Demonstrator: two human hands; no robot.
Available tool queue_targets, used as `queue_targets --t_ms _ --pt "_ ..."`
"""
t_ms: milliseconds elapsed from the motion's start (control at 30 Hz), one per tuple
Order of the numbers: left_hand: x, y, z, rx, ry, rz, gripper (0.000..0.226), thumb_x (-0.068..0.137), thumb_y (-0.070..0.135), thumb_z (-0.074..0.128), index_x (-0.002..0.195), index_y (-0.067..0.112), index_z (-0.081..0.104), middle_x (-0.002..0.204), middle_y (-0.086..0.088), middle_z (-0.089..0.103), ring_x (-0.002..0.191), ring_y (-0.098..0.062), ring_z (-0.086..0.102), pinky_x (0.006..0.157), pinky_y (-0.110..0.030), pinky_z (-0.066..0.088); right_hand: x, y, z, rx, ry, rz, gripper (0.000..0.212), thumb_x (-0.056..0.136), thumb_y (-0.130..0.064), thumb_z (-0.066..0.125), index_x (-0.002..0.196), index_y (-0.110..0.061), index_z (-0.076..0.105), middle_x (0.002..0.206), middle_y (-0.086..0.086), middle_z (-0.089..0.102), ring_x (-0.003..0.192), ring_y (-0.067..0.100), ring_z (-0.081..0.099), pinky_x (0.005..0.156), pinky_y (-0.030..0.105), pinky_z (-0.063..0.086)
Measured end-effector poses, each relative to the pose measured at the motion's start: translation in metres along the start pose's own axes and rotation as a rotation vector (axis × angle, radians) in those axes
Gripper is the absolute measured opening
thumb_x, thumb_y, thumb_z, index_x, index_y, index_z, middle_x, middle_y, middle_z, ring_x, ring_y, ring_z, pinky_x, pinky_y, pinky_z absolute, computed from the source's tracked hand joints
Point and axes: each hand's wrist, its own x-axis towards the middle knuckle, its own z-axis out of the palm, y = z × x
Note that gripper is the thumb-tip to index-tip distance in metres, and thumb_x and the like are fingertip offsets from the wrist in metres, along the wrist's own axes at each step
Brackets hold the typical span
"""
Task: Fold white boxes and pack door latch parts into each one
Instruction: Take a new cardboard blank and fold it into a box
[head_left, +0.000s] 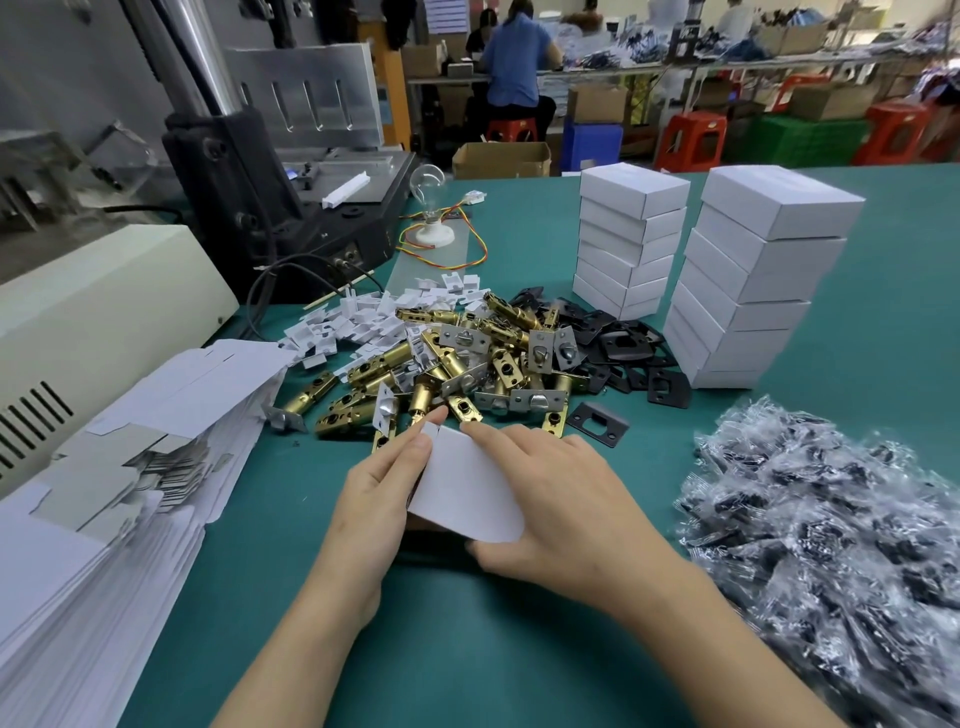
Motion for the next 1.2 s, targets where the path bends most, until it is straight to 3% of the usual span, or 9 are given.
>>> queue_targets --t_ms 133,267,433,600,700,933,1033,1100,1200 --pt "-0.001 0.001 0.0 -0.002 0.001 -0.005 0.028 0.107 0.039 0.055 0.12 0.052 0.075 0.121 0.008 0.078 0.12 -0.031 0.068 0.108 -0.055 0.05 0.0 -0.001 0.0 -0.003 -0.001 -0.011 0.087 0.076 -0.059 0.063 0.152 -0.034 0.029 0.12 -0.011 0.055 0.112 0.017 0.053 0.091 0.036 0.042" --pt "-0.002 0.001 0.0 -0.005 0.011 0.001 0.028 0.107 0.038 0.055 0.12 0.051 0.075 0.117 0.008 0.079 0.105 -0.016 0.07 0.107 -0.051 0.052 -0.001 0.0 0.0 0.005 -0.007 -0.016 0.088 0.076 -0.061 0.064 0.151 -0.035 0.028 0.119 -0.01 0.054 0.112 0.017 0.053 0.094 0.037 0.042" --pt "-0.002 0.0 0.0 -0.004 -0.007 0.022 0.028 0.107 0.038 0.055 0.118 0.053 0.075 0.123 0.015 0.076 0.107 -0.012 0.069 0.106 -0.049 0.052 -0.001 0.0 0.001 0.002 -0.009 -0.021 0.088 0.076 -0.063 0.064 0.151 -0.035 0.027 0.12 -0.01 0.053 0.113 0.016 0.051 0.094 0.035 0.041" --pt "-0.001 -0.002 0.002 0.042 -0.024 0.096 0.033 0.11 0.037 0.049 0.121 0.059 0.07 0.122 0.025 0.074 0.106 0.002 0.069 0.082 -0.015 0.053 -0.001 0.0 0.002 0.004 0.002 -0.014 0.095 0.076 -0.064 0.064 0.156 -0.032 0.023 0.128 -0.01 0.052 0.117 0.016 0.05 0.096 0.034 0.04" --pt "-0.004 -0.002 0.002 0.061 -0.031 0.113 0.034 0.111 0.037 0.047 0.125 0.059 0.069 0.122 0.025 0.074 0.105 0.004 0.069 0.079 -0.007 0.049 -0.001 -0.001 0.002 0.002 0.003 0.0 0.099 0.077 -0.064 0.064 0.16 -0.03 0.02 0.131 -0.01 0.05 0.119 0.016 0.05 0.099 0.034 0.041" --pt "-0.004 0.001 0.002 0.102 -0.037 0.151 0.038 0.11 0.032 0.049 0.12 0.062 0.07 0.122 0.029 0.073 0.101 0.006 0.069 0.078 -0.008 0.05 -0.002 -0.001 -0.001 -0.009 -0.016 -0.006 0.099 0.077 -0.062 0.064 0.16 -0.029 0.021 0.125 -0.009 0.052 0.114 0.017 0.051 0.093 0.033 0.04" --pt "-0.003 -0.002 -0.002 0.128 -0.057 0.191 0.033 0.106 0.042 0.05 0.125 0.065 0.065 0.118 0.025 0.075 0.09 0.003 0.067 0.076 -0.016 0.052 -0.002 0.001 -0.003 0.005 -0.02 -0.007 0.098 0.076 -0.06 0.065 0.159 -0.029 0.024 0.122 -0.01 0.053 0.112 0.018 0.052 0.09 0.033 0.04" --pt "-0.002 -0.003 -0.005 0.13 -0.1 0.18 0.031 0.104 0.048 0.056 0.129 0.065 0.063 0.101 0.017 0.074 0.08 -0.005 0.064 0.071 -0.022 0.053 -0.002 0.003 -0.006 0.02 -0.03 -0.004 0.099 0.075 -0.06 0.065 0.159 -0.031 0.023 0.121 -0.01 0.053 0.111 0.017 0.051 0.09 0.033 0.042" --pt "-0.001 -0.001 -0.008 0.097 -0.18 0.139 0.049 0.094 0.036 0.045 0.134 0.06 0.063 0.075 -0.006 0.044 0.069 -0.02 0.048 0.059 -0.03 0.053 0.0 0.01 -0.01 0.033 -0.052 -0.008 0.099 0.075 -0.061 0.066 0.159 -0.036 0.02 0.119 -0.011 0.052 0.111 0.016 0.049 0.094 0.036 0.042"
